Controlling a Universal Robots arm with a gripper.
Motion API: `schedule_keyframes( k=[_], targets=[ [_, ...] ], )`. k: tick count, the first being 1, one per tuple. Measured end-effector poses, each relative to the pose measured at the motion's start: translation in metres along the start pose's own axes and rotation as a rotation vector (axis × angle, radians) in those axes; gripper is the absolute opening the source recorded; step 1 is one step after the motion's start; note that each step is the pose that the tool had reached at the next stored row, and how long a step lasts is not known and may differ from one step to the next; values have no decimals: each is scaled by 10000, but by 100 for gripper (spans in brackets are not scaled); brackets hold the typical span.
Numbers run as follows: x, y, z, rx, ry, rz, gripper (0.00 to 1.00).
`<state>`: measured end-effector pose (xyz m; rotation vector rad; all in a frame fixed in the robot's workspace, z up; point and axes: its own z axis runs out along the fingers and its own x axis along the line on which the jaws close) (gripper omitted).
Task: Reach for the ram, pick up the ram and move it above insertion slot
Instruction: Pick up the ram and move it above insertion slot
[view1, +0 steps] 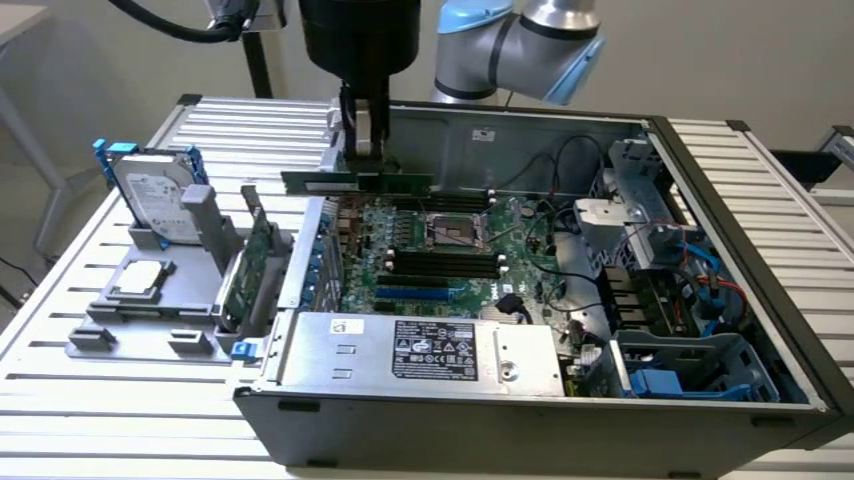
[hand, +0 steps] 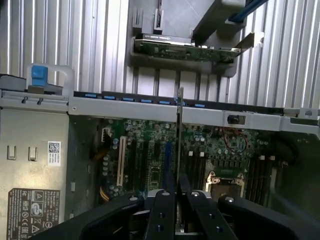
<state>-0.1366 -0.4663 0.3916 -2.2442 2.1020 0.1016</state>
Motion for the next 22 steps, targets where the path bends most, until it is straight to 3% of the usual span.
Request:
schedule_keyframes(
  k=[22],
  targets=[
    [-545,-568,61,-1,10,1,14]
  ],
)
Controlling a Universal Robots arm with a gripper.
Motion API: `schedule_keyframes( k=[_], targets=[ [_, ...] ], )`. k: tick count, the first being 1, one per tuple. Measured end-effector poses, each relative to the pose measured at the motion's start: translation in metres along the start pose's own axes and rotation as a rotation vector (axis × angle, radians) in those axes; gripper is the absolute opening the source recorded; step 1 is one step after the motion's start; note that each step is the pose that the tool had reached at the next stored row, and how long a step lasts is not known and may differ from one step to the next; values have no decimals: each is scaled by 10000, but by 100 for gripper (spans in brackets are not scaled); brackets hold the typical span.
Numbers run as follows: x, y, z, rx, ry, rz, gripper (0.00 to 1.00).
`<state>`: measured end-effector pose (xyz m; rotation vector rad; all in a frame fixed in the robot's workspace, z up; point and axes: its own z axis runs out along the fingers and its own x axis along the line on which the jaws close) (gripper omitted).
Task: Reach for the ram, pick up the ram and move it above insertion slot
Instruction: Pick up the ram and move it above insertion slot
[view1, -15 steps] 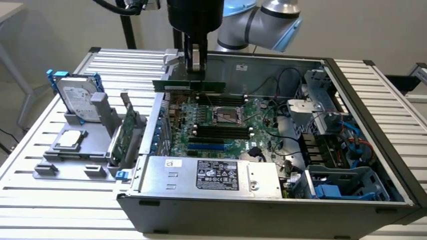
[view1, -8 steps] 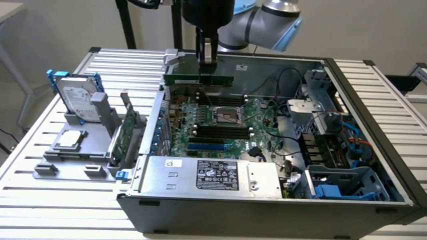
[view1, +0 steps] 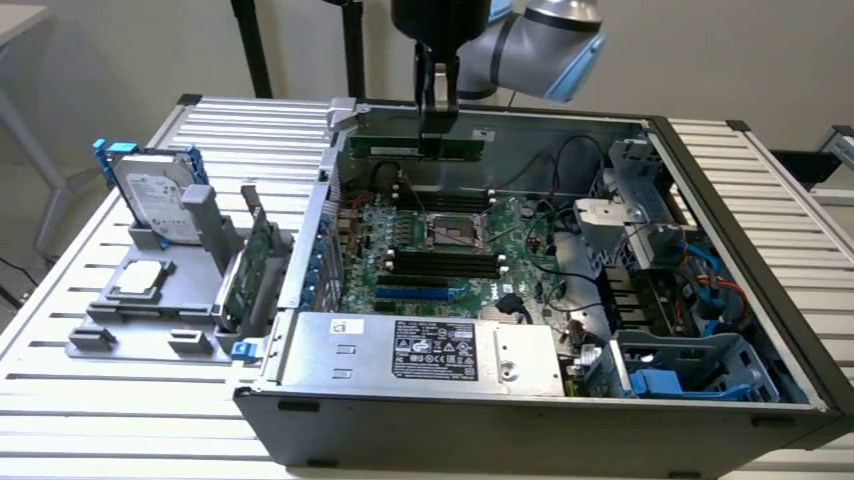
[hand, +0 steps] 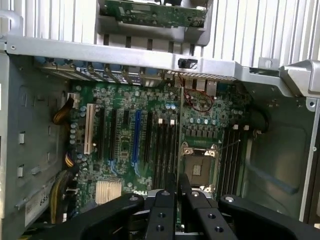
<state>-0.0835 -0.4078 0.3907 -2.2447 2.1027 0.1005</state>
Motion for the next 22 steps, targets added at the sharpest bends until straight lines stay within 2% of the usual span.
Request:
schedule_keyframes(
  k=[6,13,17,22],
  targets=[
    [-113,-159,38,0,13,6,14],
    [-146,-317,98,14,16,160,14],
    [-157,-375,134,26,17,294,14],
    [-197,-398,199,36,56,424,14]
  ],
)
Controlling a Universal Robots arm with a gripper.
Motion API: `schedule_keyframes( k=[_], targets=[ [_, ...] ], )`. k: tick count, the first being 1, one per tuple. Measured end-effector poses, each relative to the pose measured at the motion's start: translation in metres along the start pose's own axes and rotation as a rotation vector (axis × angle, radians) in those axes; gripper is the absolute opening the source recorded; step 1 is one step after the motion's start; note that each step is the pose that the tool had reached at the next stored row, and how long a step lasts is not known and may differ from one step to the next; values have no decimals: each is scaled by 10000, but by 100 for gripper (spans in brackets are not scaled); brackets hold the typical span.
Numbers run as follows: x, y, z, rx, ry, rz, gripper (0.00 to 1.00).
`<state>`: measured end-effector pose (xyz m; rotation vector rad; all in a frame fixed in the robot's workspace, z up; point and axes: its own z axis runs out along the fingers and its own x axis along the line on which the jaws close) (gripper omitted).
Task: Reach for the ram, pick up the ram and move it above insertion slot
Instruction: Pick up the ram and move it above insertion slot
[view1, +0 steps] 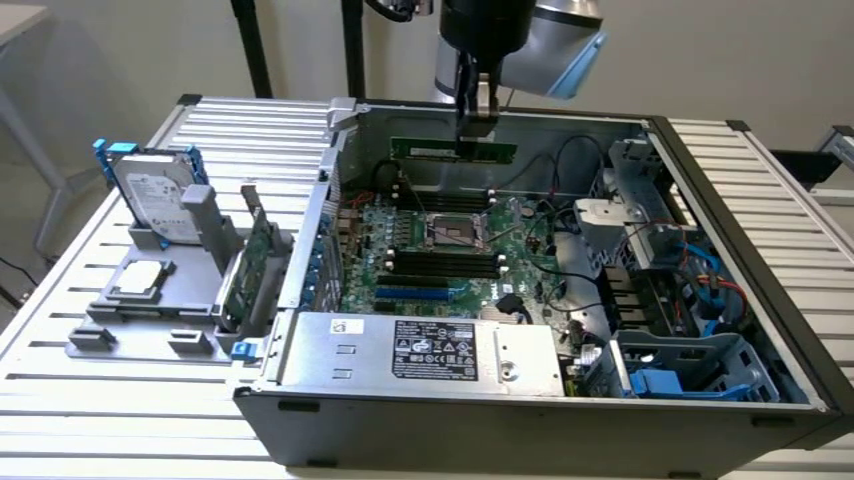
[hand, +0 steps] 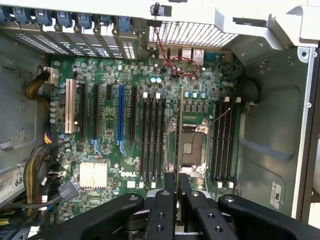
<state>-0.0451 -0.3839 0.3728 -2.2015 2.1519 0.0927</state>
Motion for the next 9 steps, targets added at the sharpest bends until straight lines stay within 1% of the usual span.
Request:
schedule_keyframes(
  k=[2,9],
  targets=[
    [-13,-1,3,2,14,34,14],
    [-13,-1,3,3,14,37,14]
  ],
)
